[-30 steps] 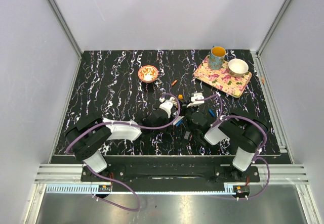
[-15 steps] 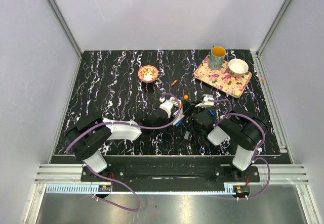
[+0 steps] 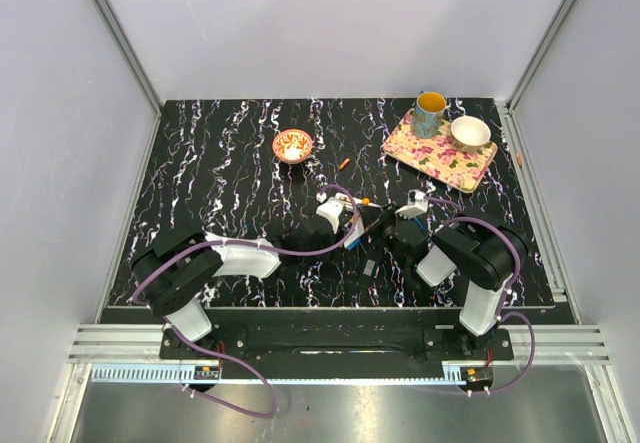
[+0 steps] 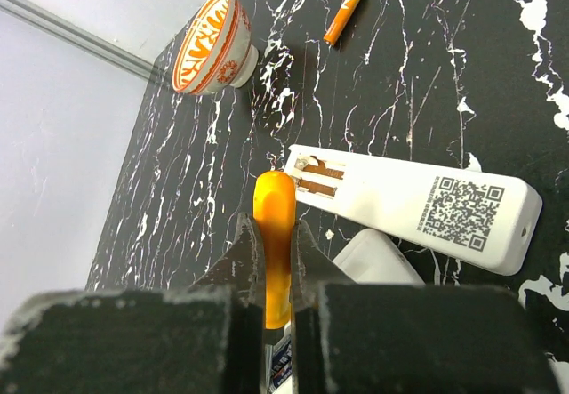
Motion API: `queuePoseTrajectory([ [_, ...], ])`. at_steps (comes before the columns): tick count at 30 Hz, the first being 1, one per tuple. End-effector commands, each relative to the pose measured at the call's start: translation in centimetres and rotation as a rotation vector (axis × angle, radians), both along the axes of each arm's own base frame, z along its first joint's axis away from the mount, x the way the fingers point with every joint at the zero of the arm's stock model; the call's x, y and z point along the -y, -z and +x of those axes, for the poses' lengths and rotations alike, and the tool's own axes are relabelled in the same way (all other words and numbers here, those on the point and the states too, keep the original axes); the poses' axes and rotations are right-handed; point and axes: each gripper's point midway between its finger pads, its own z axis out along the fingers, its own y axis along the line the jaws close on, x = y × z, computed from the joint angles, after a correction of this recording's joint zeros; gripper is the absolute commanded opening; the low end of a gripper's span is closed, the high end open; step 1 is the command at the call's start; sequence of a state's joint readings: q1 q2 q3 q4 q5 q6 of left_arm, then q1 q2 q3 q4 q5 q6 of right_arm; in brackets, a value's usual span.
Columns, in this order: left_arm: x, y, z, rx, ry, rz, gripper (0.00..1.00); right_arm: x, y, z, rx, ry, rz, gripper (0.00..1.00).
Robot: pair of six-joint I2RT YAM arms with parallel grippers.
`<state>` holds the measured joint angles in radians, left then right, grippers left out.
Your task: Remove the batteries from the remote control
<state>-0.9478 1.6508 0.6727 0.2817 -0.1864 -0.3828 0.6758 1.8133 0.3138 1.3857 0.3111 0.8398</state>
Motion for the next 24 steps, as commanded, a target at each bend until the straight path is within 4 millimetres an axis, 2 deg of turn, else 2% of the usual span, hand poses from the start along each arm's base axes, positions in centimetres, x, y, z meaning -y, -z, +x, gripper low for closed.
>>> queuePoseTrajectory([
  [1, -3.7, 6.2, -5.3, -0.244, 0.05, 0.167, 0.0, -0.1, -4.4, 0.2, 0.152, -0.008, 0.054, 0.0],
  [11, -4.3, 5.1, -5.0, -0.216, 0.032, 0.169, 0.0, 1.2, -7.1, 1.8, 0.257, 0.055, -0.188, 0.0],
  [16, -4.2, 5.0, -5.1, -0.223, 0.037, 0.173, 0.0, 1.4, -8.0, 2.3, 0.289, 0.075, -0.231, 0.0],
  [24, -4.5, 4.4, -5.0, -0.209, 0.033, 0.176, 0.0, 0.6, -7.8, 2.4, 0.286, 0.045, -0.274, 0.0],
])
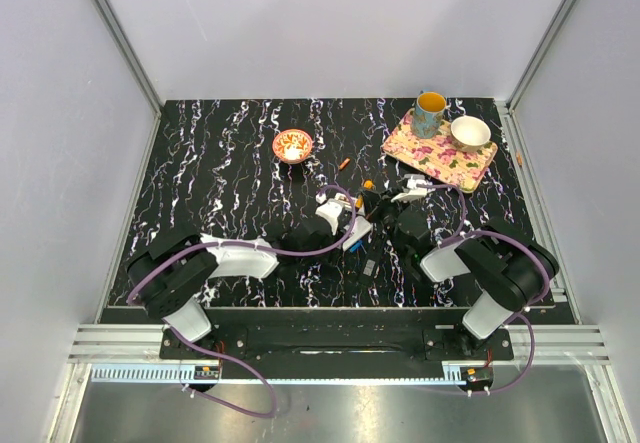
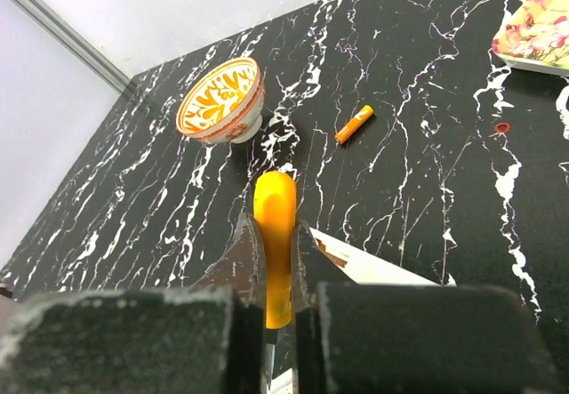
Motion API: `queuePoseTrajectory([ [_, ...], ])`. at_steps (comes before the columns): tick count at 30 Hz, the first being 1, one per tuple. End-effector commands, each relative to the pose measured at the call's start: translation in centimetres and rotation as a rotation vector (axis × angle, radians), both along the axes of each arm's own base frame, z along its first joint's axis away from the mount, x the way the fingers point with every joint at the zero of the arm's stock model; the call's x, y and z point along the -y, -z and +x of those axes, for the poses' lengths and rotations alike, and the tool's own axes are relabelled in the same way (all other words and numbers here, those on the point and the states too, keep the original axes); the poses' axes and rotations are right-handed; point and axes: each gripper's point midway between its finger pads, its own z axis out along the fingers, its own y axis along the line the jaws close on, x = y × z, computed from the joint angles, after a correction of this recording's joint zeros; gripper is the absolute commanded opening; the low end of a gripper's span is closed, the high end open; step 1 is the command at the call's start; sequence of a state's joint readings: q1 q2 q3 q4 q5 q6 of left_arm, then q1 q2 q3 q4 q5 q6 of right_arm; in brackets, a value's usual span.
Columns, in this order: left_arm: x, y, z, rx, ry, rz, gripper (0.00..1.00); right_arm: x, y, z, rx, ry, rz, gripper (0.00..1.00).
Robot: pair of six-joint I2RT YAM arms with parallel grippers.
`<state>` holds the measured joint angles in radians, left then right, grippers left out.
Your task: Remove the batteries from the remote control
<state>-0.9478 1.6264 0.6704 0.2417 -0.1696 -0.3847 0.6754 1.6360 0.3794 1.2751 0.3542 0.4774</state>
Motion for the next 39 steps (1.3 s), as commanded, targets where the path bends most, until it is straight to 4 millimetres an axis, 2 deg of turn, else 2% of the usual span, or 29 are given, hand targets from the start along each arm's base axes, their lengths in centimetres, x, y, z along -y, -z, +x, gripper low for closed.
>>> queuePoseTrajectory([
  [1, -4.3, 4.5, -4.5, -0.188, 0.023, 0.17, 0.0, -0.4, -2.5, 0.4, 0.069, 0.008, -0.013, 0.0],
  [7, -4.5, 4.8, -4.6, -0.191, 0.023, 0.177, 0.0, -1.9, -2.8, -0.4, 0.096, -0.039, -0.077, 0.0],
  [11, -4.4, 4.9, -4.6, -0.196, 0.023, 0.171, 0.0, -2.8, -2.1, -1.0, 0.086, -0.059, -0.118, 0.0],
  [25, -4.1, 4.9, -4.5, -0.194, 0.029, 0.167, 0.0, -2.1, -0.3, -0.5, 0.059, 0.013, -0.204, 0.0],
  [39, -4.1, 5.1, -4.6, -0.198, 0.032, 0.173, 0.0, -3.8, 1.2, -0.9, 0.03, -0.031, -0.27, 0.0],
])
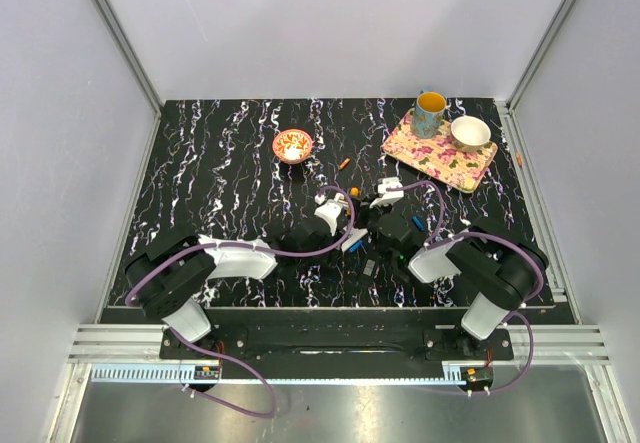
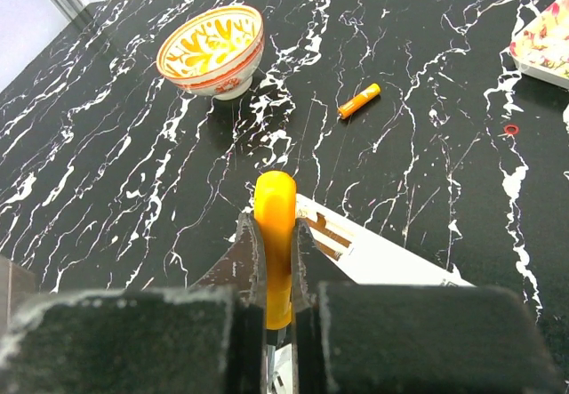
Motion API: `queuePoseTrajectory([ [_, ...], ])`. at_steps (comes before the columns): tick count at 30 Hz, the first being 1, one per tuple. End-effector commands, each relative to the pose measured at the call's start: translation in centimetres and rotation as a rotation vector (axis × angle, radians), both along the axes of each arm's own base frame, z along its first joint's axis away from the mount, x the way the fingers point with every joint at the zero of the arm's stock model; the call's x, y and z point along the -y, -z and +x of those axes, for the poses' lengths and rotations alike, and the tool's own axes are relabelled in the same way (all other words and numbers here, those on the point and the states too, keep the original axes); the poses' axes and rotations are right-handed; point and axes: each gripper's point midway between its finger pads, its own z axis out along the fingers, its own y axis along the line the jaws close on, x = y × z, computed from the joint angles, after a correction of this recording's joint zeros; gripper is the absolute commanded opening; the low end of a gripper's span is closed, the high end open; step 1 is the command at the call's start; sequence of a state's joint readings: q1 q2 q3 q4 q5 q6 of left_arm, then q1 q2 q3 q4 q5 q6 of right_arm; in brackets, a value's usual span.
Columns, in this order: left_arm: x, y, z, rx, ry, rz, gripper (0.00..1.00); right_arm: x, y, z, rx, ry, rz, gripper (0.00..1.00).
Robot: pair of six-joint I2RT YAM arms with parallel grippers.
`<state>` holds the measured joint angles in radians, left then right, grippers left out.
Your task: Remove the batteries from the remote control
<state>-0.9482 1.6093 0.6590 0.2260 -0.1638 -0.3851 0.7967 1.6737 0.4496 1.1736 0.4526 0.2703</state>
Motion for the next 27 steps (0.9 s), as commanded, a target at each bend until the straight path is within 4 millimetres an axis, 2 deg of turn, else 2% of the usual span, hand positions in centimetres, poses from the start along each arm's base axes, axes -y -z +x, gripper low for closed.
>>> queuePoseTrajectory([
  [1, -3.7, 5.0, -4.1, -0.188, 0.028, 0.167, 0.0, -1.0, -0.3, -0.1, 0.006, -0.01, -0.039, 0.0],
  [6, -3.8, 5.0, -4.1, -0.187, 0.028, 0.169, 0.0, -0.8, -0.4, -0.4, 0.001, 0.006, -0.074, 0.0],
  [7, -3.7, 4.9, -4.1, -0.186, 0.027, 0.166, 0.0, -0.6, 0.1, -0.4, -0.011, 0.011, -0.106, 0.0],
  [13, -3.8, 5.0, -4.1, -0.188, 0.028, 0.166, 0.0, 0.6, 0.4, -0.3, 0.004, 0.062, -0.19, 0.0],
  [21, -3.8, 5.1, -4.2, -0.19, 0.028, 0.17, 0.0, 1.1, 0.3, -0.3, 0.047, 0.074, -0.277, 0.0],
  [27, -3.9, 5.1, -4.1, -0.192, 0.026, 0.169, 0.0, 0.5, 1.0, -0.8, 0.059, 0.041, -0.332, 0.0],
])
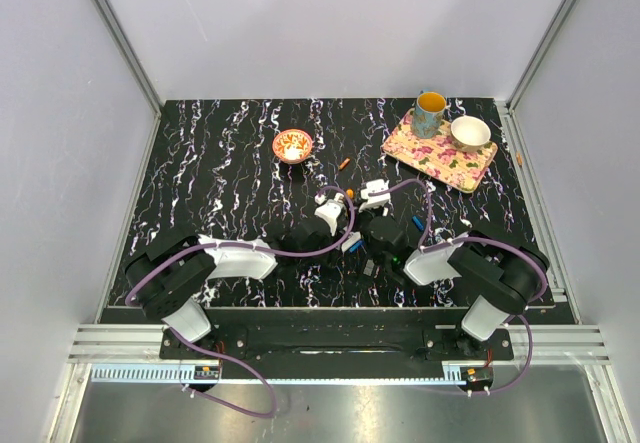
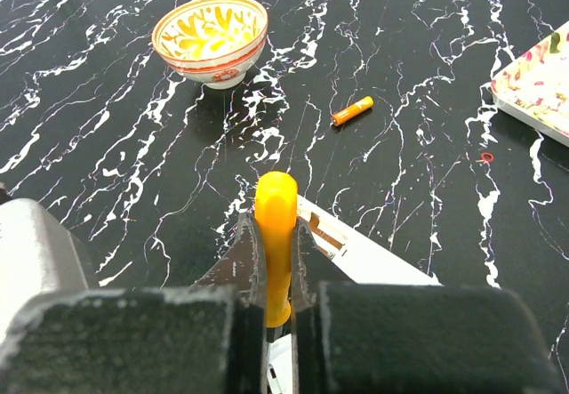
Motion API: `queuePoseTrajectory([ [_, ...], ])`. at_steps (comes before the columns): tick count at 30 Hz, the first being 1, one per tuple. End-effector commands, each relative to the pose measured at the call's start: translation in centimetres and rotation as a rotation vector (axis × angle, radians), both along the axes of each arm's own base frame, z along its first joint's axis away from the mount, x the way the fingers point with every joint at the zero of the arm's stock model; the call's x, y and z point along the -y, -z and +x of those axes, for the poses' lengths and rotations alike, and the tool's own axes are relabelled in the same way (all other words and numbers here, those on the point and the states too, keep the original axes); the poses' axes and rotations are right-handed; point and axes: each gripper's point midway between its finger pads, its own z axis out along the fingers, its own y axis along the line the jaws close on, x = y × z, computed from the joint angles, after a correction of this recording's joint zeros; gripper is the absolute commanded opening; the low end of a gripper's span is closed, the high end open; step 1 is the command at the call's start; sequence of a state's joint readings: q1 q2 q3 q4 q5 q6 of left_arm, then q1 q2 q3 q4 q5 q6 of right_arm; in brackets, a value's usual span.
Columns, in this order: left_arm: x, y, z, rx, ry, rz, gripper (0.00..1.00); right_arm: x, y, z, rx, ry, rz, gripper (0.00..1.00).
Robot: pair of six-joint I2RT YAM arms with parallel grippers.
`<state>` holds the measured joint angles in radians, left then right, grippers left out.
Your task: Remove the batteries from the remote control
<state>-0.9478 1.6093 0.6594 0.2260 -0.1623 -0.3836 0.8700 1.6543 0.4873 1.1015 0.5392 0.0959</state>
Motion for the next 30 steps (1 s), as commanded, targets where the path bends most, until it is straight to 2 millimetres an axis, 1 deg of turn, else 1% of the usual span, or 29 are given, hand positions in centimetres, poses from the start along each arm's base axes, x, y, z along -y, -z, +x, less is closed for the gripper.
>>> queuePoseTrajectory([
  [1, -3.9, 5.1, -4.1, -0.192, 0.024, 0.169, 0.0, 1.2, 1.5, -0.2, 0.014, 0.033, -0.161, 0.0],
  [6, -3.7, 4.7, -4.1, -0.192, 0.025, 0.151, 0.0, 0.6, 2.0, -1.2, 0.029, -0.017, -0.204, 0.0],
  [11, -3.5, 4.6, -4.0, -0.195, 0.028, 0.14, 0.0, 0.2, 3.0, -1.9, 0.001, -0.057, -0.184, 0.0],
  [13, -3.4, 4.6, -4.0, -0.196, 0.028, 0.135, 0.0, 0.1, 2.5, -2.1, 0.016, -0.056, -0.139, 0.0],
  [14, -3.4, 4.6, -4.0, -0.197, 0.029, 0.136, 0.0, 0.4, 2.6, -2.1, 0.016, -0.05, -0.134, 0.0],
  [15, -3.3, 4.6, -4.0, -0.197, 0.03, 0.132, 0.0, 0.5, 2.1, -2.1, 0.029, -0.041, -0.107, 0.0],
  [17, -3.2, 4.7, -4.0, -0.2, 0.033, 0.132, 0.0, 1.1, 1.9, -2.1, 0.041, -0.014, -0.091, 0.0],
  [19, -3.1, 4.7, -3.9, -0.2, 0.035, 0.128, 0.0, 1.1, 1.3, -2.0, 0.061, -0.012, -0.064, 0.0],
  [21, -2.9, 4.6, -3.9, -0.199, 0.039, 0.127, 0.0, 0.9, 1.4, -1.9, 0.061, -0.015, -0.064, 0.0],
  [23, -3.0, 4.6, -3.9, -0.2, 0.037, 0.128, 0.0, 1.1, 1.2, -1.6, 0.053, -0.009, -0.021, 0.0],
  [24, -3.0, 4.6, -3.9, -0.201, 0.036, 0.128, 0.0, 0.8, 1.1, -1.6, 0.052, -0.03, -0.013, 0.0],
  [30, -2.7, 4.6, -3.8, -0.206, 0.044, 0.127, 0.0, 0.9, 0.9, -0.6, 0.01, -0.108, 0.071, 0.0],
])
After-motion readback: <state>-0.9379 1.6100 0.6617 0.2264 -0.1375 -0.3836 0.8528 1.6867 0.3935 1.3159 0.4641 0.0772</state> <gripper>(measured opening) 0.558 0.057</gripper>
